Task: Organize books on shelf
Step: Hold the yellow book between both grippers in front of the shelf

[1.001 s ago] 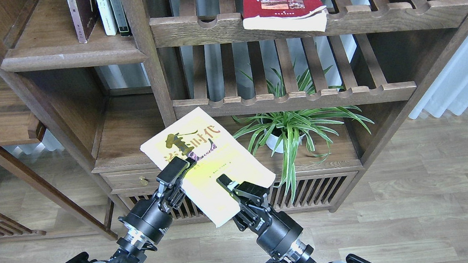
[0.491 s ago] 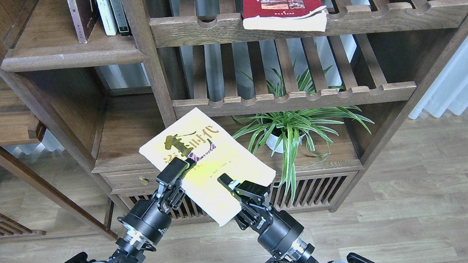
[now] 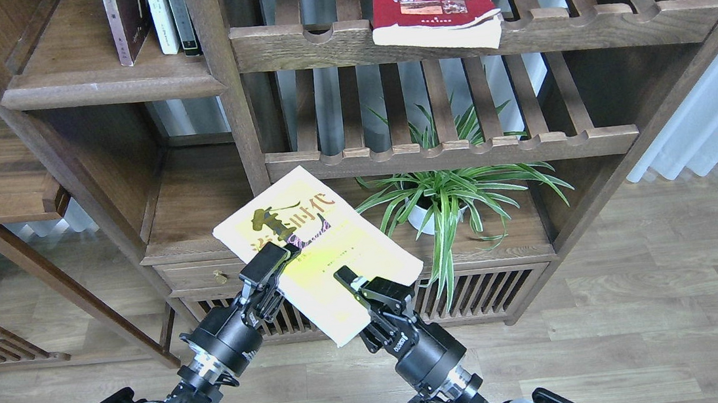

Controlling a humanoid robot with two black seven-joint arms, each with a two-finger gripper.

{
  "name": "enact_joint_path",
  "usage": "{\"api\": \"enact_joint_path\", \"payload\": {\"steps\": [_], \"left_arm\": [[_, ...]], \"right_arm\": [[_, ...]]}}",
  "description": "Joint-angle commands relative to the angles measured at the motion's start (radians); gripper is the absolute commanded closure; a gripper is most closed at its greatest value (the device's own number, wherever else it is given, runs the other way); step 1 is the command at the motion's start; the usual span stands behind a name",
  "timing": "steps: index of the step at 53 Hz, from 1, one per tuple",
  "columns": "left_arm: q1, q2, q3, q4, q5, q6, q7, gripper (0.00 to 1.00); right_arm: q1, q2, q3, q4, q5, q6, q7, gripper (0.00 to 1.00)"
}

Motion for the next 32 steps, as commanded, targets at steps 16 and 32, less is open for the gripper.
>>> {"api": "enact_joint_path", "payload": {"steps": [16, 32], "left_arm": [[0.001, -0.002, -0.002, 0.001, 0.004, 0.000, 0.000, 0.94], [-0.001, -0.001, -0.002, 0.001, 0.004, 0.000, 0.000, 0.94]], "right_arm": [[0.007, -0.001, -0.008, -0.004, -0.007, 0.000, 0.000, 0.49], [0.006, -0.007, -0.008, -0.003, -0.007, 0.000, 0.000, 0.45]]}}
